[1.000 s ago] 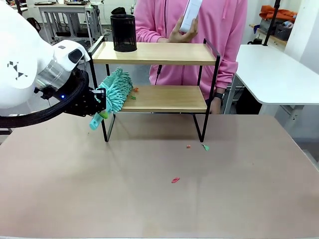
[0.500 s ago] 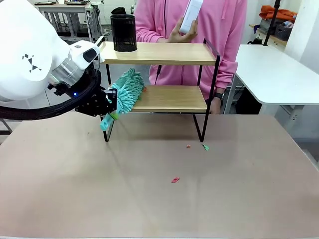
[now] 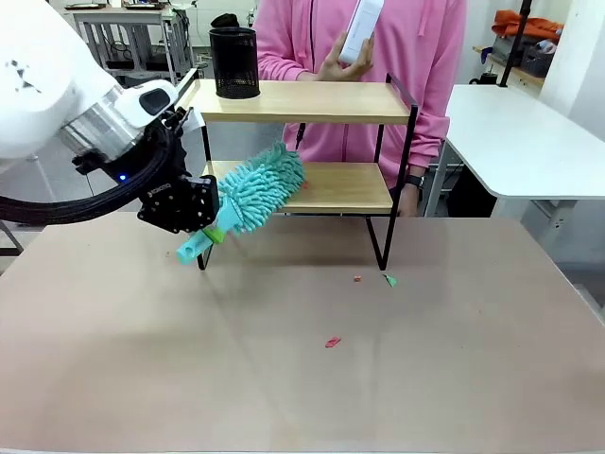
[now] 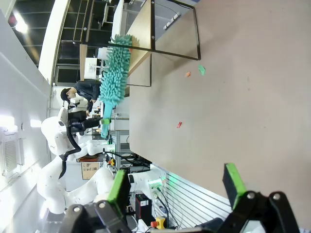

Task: Clean the shelf.
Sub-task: Clean the remaining tier of the Shelf with the Duster once objects are removed, then hand the Duster back to the human.

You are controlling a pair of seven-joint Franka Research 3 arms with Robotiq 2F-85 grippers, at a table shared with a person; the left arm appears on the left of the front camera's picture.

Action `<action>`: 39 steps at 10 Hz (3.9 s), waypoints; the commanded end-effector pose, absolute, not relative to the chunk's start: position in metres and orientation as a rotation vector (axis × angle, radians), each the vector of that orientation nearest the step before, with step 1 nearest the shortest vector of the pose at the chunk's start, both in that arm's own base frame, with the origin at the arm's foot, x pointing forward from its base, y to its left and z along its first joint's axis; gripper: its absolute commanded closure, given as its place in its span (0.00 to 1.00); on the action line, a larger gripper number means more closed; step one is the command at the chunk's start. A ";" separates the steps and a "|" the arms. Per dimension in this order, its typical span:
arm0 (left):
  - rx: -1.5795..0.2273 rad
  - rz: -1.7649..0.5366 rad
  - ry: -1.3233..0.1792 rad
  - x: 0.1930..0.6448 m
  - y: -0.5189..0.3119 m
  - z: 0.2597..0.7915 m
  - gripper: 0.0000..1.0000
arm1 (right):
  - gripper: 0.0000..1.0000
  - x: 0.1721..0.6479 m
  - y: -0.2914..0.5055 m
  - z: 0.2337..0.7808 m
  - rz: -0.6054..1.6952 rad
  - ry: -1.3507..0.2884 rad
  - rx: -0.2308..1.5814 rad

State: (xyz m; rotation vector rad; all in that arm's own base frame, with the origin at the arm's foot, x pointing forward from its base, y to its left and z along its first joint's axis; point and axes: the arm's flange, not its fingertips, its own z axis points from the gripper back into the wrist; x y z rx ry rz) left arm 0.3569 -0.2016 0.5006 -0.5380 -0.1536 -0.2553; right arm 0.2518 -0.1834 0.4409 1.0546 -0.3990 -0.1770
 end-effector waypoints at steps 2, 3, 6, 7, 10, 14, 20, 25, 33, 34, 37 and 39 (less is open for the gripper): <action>-0.590 -0.485 0.052 0.340 -0.184 0.508 0.87 | 0.00 0.255 -0.182 0.442 -0.159 -0.432 1.075; -0.602 -0.592 0.168 0.334 -0.179 0.510 0.87 | 0.00 0.255 -0.182 0.442 -0.159 -0.432 1.075; -0.709 -0.745 0.349 0.329 -0.158 0.520 0.87 | 0.00 0.255 -0.182 0.442 -0.159 -0.432 1.075; -0.754 -0.741 0.364 0.329 -0.154 0.521 0.87 | 0.00 0.255 -0.182 0.442 -0.159 -0.432 1.075; -0.863 -0.770 0.387 0.318 -0.131 0.531 0.87 | 0.00 0.255 -0.182 0.442 -0.159 -0.432 1.075; -0.943 -0.895 0.187 0.236 -0.024 0.566 0.87 | 0.00 0.255 -0.182 0.442 -0.159 -0.432 1.075; -1.346 -0.142 -0.282 0.197 0.172 0.511 0.94 | 0.00 0.255 -0.182 0.442 -0.159 -0.432 1.075; -1.391 0.363 -0.187 0.271 0.187 0.445 1.00 | 0.00 0.255 -0.182 0.442 -0.159 -0.432 1.075; -1.427 0.181 -0.240 0.234 0.216 0.446 1.00 | 0.00 0.255 -0.182 0.442 -0.159 -0.432 1.075; -1.427 0.181 -0.240 0.234 0.216 0.446 1.00 | 0.00 0.255 -0.182 0.442 -0.159 -0.432 1.075; -1.427 0.181 -0.240 0.234 0.216 0.446 1.00 | 0.00 0.255 -0.182 0.442 -0.159 -0.432 1.075; -1.459 0.096 -0.386 0.245 0.207 0.486 0.87 | 0.00 0.253 -0.190 0.470 -0.141 -0.496 1.087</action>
